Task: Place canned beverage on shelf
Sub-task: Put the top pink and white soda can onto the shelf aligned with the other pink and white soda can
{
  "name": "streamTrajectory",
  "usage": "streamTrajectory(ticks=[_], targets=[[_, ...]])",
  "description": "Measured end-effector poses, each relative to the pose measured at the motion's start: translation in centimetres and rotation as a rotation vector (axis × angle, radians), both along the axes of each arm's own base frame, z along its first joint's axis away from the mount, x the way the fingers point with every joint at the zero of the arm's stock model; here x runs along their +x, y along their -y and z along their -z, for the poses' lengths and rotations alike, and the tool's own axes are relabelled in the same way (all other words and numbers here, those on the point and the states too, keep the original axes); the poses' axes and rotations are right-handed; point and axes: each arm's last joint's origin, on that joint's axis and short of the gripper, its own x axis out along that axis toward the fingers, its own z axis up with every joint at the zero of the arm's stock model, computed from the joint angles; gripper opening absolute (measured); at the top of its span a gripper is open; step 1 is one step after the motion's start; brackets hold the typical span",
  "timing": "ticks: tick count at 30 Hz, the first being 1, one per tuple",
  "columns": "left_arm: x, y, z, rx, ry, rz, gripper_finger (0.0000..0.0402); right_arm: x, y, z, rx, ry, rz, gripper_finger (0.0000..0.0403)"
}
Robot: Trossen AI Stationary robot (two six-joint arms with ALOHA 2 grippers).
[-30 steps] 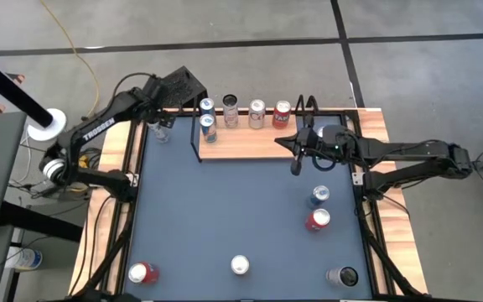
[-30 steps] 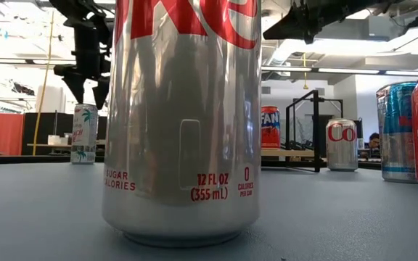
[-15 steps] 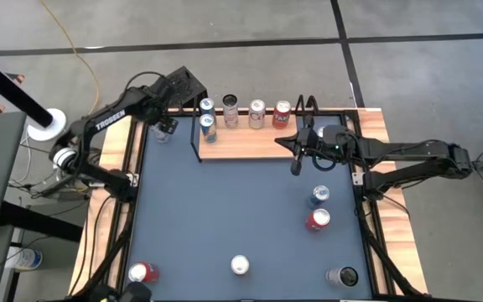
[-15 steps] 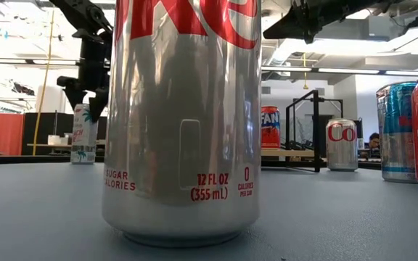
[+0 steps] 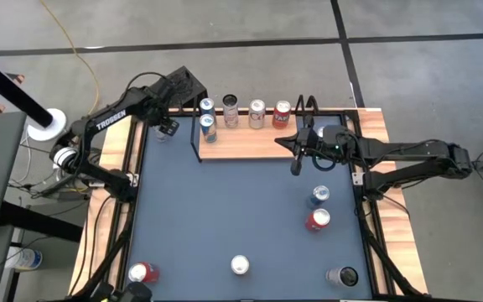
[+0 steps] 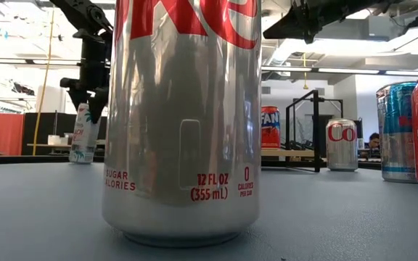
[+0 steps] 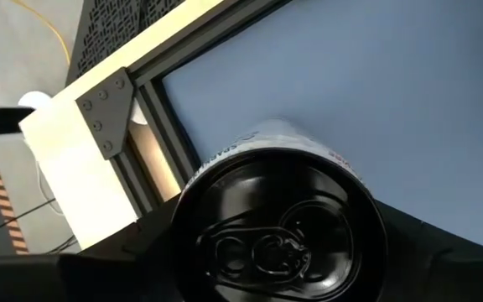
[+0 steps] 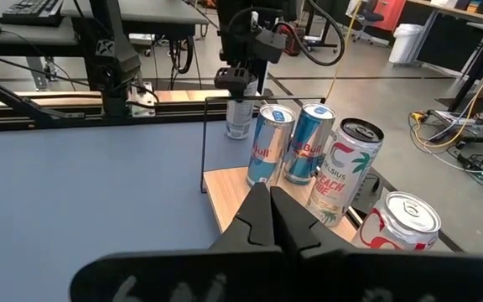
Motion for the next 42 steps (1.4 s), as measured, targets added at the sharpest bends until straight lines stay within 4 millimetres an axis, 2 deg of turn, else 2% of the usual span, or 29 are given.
streamTrajectory(ticks=[4,9,22,26,35,42], targets=[[-0.1,0.4,-0.3,-0.019,0.026,0.04,0.0251,0.3,0.0,0.3,0.001,-0.016,0.0,0.0],[0.1,2.1,-1.3,-0.08,0.092,0.145,0.0255,0.5,0.1,0.4,0.001,-0.018,0.001,0.0],[1.1,9.8,-4.2,-0.21,0.216,0.341,0.0256,0.5,0.1,0.2,0.0,0.011,0.0,0.0],[2.1,12.3,-4.6,-0.266,0.273,0.411,0.0256,0.5,0.1,0.1,0.004,0.012,0.001,0.0],[5.9,17.7,-4.5,-0.417,0.397,0.682,0.0256,0.5,0.1,0.1,0.01,0.016,0.002,0.0],[8.8,20.7,-5.6,-0.394,0.499,0.919,0.0256,0.6,0.1,0.1,0.02,0.027,0.005,0.0]])
